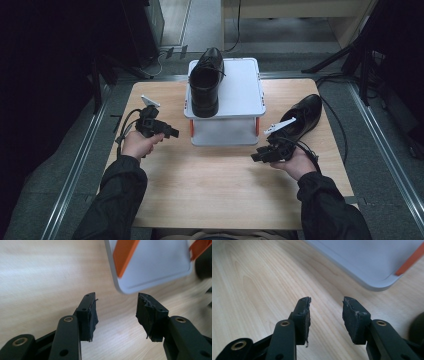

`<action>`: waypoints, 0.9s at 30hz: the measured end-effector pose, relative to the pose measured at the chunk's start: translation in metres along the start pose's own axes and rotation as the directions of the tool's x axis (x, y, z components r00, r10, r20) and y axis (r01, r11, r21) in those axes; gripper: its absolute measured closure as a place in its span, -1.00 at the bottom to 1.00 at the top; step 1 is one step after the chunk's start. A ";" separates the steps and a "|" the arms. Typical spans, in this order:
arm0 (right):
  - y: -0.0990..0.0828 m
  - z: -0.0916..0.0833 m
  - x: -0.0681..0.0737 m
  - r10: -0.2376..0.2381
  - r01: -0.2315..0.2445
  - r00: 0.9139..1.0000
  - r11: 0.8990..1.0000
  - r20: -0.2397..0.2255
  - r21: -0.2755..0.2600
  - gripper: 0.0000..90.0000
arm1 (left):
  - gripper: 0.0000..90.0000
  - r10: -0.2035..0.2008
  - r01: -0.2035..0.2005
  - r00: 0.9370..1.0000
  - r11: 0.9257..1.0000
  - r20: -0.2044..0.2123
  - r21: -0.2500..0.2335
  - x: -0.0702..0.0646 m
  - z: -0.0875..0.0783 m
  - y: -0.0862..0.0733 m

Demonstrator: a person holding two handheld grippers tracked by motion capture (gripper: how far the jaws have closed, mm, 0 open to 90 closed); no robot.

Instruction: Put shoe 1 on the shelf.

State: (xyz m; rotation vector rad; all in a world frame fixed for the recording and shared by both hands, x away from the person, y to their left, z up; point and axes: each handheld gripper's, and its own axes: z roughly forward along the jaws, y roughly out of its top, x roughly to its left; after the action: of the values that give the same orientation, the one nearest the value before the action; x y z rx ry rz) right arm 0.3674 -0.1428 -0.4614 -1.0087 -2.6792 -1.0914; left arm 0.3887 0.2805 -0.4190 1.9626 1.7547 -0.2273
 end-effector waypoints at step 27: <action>0.057 -0.084 -0.033 -0.046 0.014 0.988 0.977 0.148 0.212 0.42 | -0.01 0.103 -0.104 0.995 0.995 0.007 0.015 -0.009 0.022 -0.021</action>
State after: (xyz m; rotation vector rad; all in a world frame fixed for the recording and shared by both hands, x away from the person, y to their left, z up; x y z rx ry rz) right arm 0.4136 -0.1845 -0.3750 -1.0545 -2.8618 -0.7404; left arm 0.3715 0.2631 -0.4393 2.0547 1.6465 -0.2110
